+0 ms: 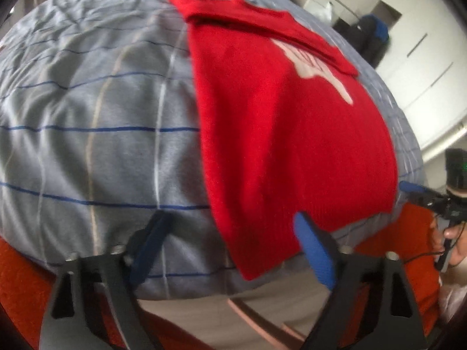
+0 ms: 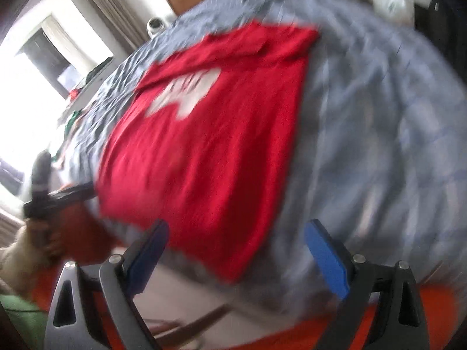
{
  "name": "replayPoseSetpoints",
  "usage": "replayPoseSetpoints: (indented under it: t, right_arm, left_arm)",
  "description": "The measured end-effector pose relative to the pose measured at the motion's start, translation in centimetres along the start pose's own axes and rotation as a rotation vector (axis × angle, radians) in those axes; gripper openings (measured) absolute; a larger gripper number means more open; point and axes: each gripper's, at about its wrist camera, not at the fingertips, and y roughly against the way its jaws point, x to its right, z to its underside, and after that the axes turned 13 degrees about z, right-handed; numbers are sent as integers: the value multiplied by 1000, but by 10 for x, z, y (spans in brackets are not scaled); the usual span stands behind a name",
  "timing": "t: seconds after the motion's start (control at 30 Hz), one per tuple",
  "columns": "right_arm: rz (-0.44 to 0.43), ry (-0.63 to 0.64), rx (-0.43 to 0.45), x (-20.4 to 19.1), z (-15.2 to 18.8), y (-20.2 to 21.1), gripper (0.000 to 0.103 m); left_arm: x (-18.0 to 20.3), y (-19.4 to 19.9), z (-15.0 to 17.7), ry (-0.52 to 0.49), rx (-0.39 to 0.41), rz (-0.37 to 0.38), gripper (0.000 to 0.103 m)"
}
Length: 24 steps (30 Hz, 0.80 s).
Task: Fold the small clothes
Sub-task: 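Grasp the sweater hem with both grippers and fold it up toward the collar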
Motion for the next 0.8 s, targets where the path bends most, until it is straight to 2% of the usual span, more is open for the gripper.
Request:
replayPoseSetpoints:
  t: [0.03,0.07,0.1,0.13,0.17,0.2,0.23,0.27,0.33,0.47,0.57,0.67,0.8]
  right_arm:
    - [2,-6,-21,1,4,-7,87]
    - [18,-13,-47,2,9,-16,74]
    - [22,-26,-73,4,11,-23,68]
    - [10,-45,-98,6,13,-29,57]
    - [-10,-61,-112,6,15,-32,53]
    - [-31,-62,-114,5,15,-34,50]
    - [-40,-54,-113,3,14,-34,42]
    - [-30,-44,-111,2,14,-34,25]
    - [-23,-60,-113,6,15,-34,9]
    - [-74,-117,-98,18,18,-21,6]
    - [-134,-177,-44,26,16,0,5]
    - [-173,-209,25,32,6,11,6]
    - [-150,-181,150,34,-36,19,5]
  left_arm:
    - [-2,-1,-1,7,-9,1,71]
    - [-3,-1,0,13,-13,6,67]
    - [-5,-1,-1,21,-20,17,58]
    - [-7,0,0,33,-29,33,50]
    - [-9,0,2,53,-41,55,44]
    - [-12,-1,4,76,-58,81,30]
    - [-14,-4,8,95,-83,99,16]
    - [-11,-6,13,99,-95,100,8]
    - [-5,-4,19,76,-94,80,4]
    - [10,19,23,63,-60,130,3]
    - [9,40,17,93,-1,183,2]
    - [2,56,-1,127,83,229,2]
    - [-1,63,-43,90,191,218,2]
